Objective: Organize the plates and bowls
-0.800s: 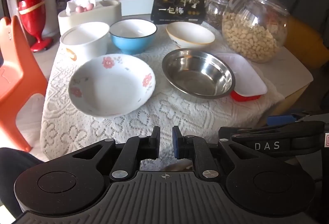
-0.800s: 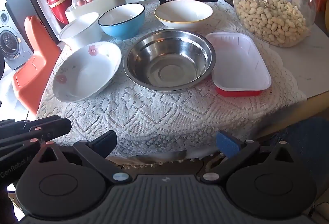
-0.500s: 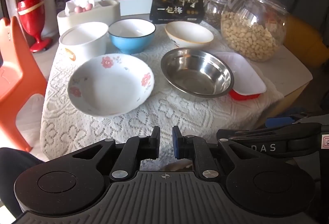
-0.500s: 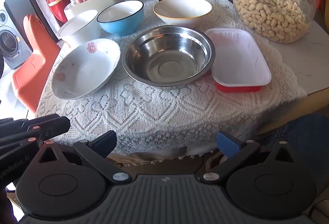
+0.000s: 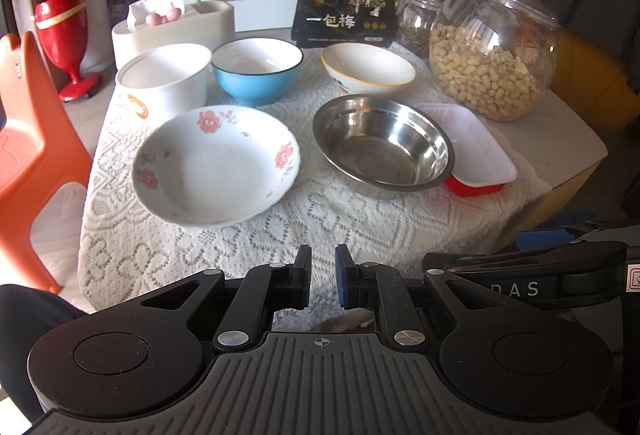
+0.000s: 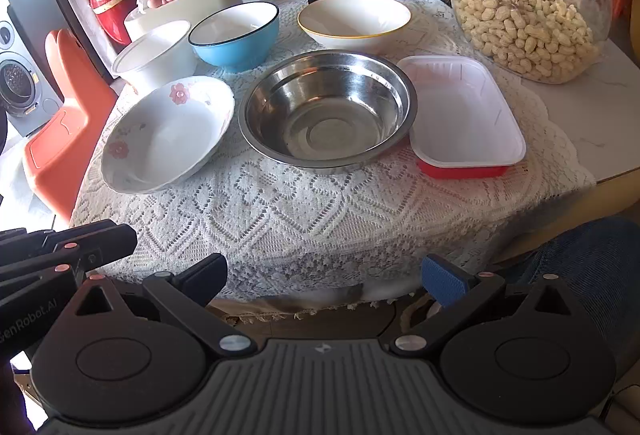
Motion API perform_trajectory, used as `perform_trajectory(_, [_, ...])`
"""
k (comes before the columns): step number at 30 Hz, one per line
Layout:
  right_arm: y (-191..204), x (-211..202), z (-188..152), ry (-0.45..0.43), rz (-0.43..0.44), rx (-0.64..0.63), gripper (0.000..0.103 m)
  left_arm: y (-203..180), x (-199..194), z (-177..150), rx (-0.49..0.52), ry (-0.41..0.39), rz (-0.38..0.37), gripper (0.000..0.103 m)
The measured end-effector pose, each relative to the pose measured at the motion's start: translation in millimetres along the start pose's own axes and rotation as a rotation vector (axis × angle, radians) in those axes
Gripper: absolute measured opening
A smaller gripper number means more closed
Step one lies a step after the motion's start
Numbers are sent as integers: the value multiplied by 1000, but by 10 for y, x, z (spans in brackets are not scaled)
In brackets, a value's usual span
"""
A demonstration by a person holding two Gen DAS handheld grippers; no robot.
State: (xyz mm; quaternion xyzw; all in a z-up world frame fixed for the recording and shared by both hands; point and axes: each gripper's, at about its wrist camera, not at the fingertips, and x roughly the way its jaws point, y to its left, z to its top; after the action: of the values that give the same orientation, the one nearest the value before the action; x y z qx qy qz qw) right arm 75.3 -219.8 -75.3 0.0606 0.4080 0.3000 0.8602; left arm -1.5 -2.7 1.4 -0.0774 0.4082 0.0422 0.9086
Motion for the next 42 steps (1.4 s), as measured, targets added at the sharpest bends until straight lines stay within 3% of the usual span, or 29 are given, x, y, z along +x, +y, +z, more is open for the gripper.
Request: perform_trajectory(42, [41, -111, 18, -22, 6, -3, 103, 15, -50, 28, -5, -15, 1, 15])
